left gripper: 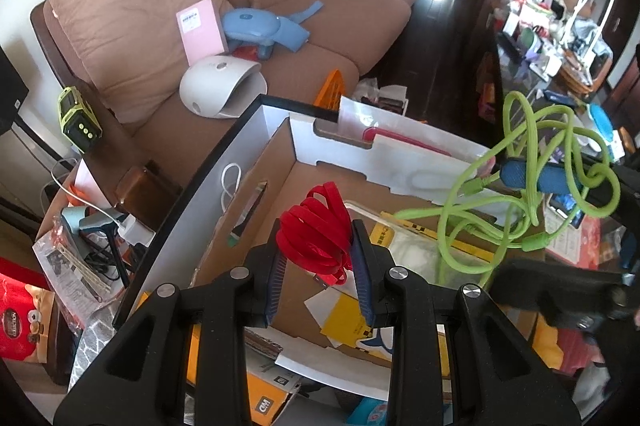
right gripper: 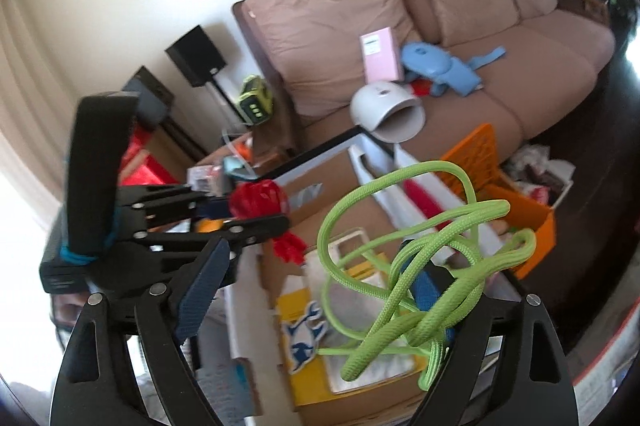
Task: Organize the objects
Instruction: 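Open the left tool to drop the red cable while the right tool lowers the green cable, then open the right tool to release the green cable into the box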
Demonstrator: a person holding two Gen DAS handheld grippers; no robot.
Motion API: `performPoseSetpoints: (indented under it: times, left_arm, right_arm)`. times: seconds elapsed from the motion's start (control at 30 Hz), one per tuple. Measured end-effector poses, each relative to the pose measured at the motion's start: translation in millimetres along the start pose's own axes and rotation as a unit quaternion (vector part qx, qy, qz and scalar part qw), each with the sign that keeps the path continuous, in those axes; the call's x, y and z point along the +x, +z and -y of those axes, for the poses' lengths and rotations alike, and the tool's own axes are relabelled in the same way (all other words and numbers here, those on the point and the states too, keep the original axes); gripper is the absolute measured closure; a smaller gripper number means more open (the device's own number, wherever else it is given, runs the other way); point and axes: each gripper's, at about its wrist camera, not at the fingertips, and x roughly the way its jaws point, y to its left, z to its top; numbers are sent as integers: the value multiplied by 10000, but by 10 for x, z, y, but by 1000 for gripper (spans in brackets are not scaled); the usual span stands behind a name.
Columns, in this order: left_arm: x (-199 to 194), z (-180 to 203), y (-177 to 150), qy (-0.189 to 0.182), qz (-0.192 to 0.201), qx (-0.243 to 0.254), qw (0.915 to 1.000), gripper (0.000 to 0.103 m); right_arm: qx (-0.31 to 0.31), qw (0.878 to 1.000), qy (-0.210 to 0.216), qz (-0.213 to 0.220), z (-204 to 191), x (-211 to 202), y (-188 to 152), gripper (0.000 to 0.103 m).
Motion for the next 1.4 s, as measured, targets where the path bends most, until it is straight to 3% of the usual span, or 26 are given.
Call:
performPoseSetpoints:
  times: [0.13,0.23,0.53,0.8,1.1,1.13,1.23,1.33,1.4]
  left_arm:
    - [7,-62,4,3,-29,-58,10000,75]
    - [17,-86,2,23,-53,-69,10000,75]
    - [89,-4,-11,30,-180,28,9998,73]
    - [3,-78,7,43,-55,-109,9999,70]
    - [-133,-226,41,41,172,-345,9992,65]
    - [-139,-229,43,37,182,-354,9992,65]
    - [-148,-219,41,17,203,-355,9992,65]
    - [-160,-202,42,13,219,-344,9992,65]
    - [-171,-187,45,5,240,-344,9991,65]
  right_arm:
    - [-135,9989,183,-411,-27,61,-34,15]
    - [-370,9973,-36,-638,-83,124,-74,15]
    - [-560,9949,-243,-797,-130,210,-131,15]
    - [-651,9937,-270,-875,-140,232,-130,15]
    - [-864,9861,-988,-1020,-153,262,-165,15]
    - [-852,9857,-994,-1060,-136,271,-168,15]
    - [-674,9912,-488,-1027,-117,217,-159,15]
    - [-854,9859,-976,-1054,-145,214,-175,15]
    - [-818,9853,-995,-1120,-118,218,-182,15]
